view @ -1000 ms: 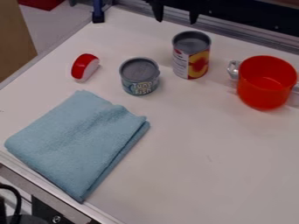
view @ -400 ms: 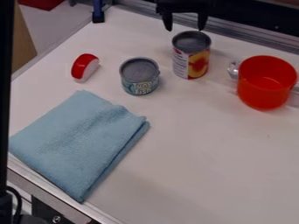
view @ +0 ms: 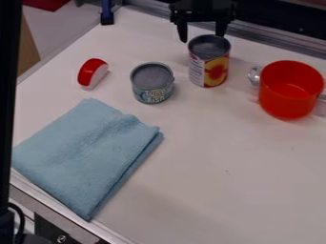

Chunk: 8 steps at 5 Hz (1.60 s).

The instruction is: Put the can at the right side of the table

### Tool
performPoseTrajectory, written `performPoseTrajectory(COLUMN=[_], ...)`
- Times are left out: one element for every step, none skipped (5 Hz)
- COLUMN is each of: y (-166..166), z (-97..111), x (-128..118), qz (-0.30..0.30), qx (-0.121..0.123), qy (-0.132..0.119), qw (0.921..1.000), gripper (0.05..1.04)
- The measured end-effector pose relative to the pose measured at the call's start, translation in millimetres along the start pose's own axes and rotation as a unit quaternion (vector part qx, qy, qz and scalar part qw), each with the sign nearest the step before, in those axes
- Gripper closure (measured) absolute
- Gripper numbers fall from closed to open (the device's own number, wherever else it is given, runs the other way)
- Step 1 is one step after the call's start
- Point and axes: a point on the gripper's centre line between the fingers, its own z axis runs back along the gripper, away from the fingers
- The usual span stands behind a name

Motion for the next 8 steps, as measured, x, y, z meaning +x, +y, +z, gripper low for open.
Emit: performPoseTrajectory(y=[-3, -6, -10, -16, -23, -27, -28, -29], z=[-6, -15, -8, 1, 7, 5, 2, 7], x=[-13, -29, -42, -57, -72, -83, -90, -102], qz=[0.0, -0.01, -0.023, -0.034, -0.05, -0.058, -0.062, -0.072], qx=[-0.001, 0.004, -0.003, -0.019, -0.024, -0.025, -0.026, -0.032], qy=[0.019, 0.034, 0.035, 0.038, 0.039, 0.043, 0.052, 0.051], qw=[0.9998, 0.9994, 0.9991, 0.9985, 0.9977, 0.9971, 0.9964, 0.9956], gripper=[0.086, 0.086, 0.085, 0.086, 0.086, 0.086, 0.085, 0.086])
